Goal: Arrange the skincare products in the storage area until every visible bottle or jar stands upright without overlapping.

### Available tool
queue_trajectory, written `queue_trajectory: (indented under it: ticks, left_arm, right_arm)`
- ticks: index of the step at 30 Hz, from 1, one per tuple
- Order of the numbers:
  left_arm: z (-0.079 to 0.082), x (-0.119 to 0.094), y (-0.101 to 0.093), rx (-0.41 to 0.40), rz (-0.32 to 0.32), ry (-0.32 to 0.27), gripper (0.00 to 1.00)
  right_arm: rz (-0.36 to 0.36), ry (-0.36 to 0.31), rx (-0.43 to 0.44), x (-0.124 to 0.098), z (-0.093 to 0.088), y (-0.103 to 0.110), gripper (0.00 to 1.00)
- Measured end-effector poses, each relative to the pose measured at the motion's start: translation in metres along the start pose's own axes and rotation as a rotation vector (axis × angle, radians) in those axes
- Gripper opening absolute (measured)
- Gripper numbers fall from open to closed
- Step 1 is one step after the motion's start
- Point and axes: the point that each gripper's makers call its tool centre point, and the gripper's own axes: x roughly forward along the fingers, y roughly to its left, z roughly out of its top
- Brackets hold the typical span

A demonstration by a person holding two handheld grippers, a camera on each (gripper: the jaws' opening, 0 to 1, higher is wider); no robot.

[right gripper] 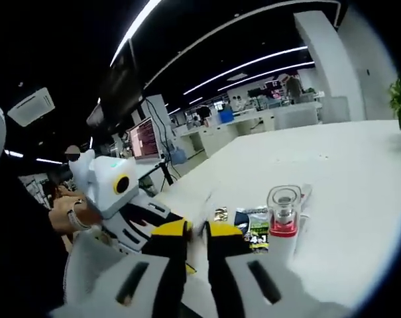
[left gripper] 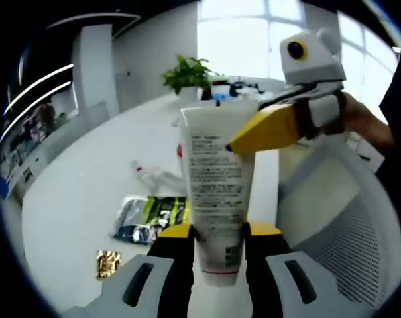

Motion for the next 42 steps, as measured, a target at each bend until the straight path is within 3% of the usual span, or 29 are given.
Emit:
queue_trajectory:
  ticks: [4,7,21,29,38,42]
  left_arm:
    - [0.001,0.005,0.0,0.002,-0.003,0.003,0.25]
    - [0.001,0.007,0.0,-0.001,-0.005,0.003,0.25]
    - [-0.011,0.019,0.003,0.001,0.002,0.032,0.25]
    - [-0.019,0.023,0.005,0.009,0.017,0.056,0.25]
    - [-0.019,0.023,0.005,-0.011,0.023,0.028,0.26]
    - [-0.025,0.019,0.003,0.095,0.012,0.06,0.26]
  right_arm:
    - [0.021,0.005,-0.087,0.003,0.001,0.005,0.09]
    - [0.026,0.004,-0.104,0.005,0.001,0.008,0.09]
    - [0.049,0.038,-0.118,0.011,-0.014,0.009,0.08]
    - [0.024,0.05,-0.121,0.011,-0.02,0.0,0.07]
    - [0.008,0.051,-0.136,0.008,-0.019,0.0,0.06]
    - [0.012,0.056,-0.139,0.008,-0.019,0.001,0.05]
